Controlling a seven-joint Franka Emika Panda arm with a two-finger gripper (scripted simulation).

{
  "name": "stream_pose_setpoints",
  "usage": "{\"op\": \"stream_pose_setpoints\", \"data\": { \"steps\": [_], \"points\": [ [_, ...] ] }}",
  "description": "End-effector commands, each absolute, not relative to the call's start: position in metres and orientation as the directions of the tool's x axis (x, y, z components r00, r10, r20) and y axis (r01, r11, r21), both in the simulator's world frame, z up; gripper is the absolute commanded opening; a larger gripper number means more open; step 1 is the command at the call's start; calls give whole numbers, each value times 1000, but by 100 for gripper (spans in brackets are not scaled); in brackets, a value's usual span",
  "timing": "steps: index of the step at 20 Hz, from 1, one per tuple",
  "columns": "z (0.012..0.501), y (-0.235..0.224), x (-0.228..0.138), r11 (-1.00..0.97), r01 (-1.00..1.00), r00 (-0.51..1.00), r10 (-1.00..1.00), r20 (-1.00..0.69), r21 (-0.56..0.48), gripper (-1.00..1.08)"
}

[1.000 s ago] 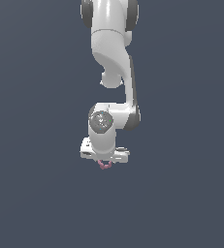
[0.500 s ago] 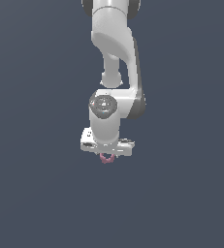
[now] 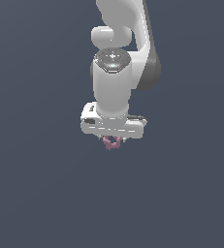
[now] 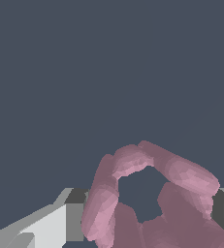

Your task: Pick up the object and move it to a goal position.

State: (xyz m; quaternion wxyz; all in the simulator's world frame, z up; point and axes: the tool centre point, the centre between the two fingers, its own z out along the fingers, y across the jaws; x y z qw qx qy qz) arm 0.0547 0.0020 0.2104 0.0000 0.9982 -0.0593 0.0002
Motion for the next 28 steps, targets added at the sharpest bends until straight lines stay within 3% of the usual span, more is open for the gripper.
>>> {"op": "stream_pose_setpoints", "data": {
  "steps": [1,15,28],
  "points": [
    [240,8,51,-993,-119,993,-119,0,0,-100],
    [385,35,40,-993,-119,993,-119,0,1,-100],
    [428,44,39,-993,-119,993,-119,0,0,-100]
  ]
}}
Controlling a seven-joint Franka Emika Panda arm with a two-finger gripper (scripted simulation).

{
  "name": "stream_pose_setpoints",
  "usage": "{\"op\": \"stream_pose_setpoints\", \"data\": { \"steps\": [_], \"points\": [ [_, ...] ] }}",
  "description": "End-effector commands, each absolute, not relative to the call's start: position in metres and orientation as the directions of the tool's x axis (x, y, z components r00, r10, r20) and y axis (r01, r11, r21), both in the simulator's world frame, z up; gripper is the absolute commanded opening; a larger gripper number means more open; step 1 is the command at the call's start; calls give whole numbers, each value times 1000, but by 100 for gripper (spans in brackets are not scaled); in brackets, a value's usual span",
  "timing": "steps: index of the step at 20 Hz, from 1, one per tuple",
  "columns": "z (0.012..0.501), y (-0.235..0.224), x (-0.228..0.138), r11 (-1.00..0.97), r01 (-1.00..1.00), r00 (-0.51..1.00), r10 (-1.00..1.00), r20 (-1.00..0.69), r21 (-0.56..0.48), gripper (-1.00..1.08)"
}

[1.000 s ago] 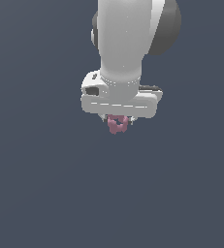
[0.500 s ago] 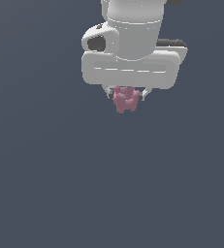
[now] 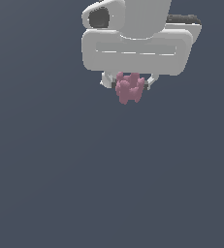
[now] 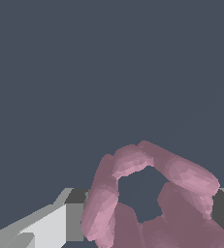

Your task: Pick up the object and move it to a goal position.

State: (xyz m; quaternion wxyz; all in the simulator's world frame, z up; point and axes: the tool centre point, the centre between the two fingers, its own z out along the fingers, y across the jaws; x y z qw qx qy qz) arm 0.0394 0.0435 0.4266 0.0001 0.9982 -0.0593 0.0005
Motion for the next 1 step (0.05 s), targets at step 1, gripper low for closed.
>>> {"op": "stream_pose_setpoints", "data": {
  "steps": [1],
  "points": [
    [428,44,40,-993,-119,993,-119,0,0,-100]
  ]
}}
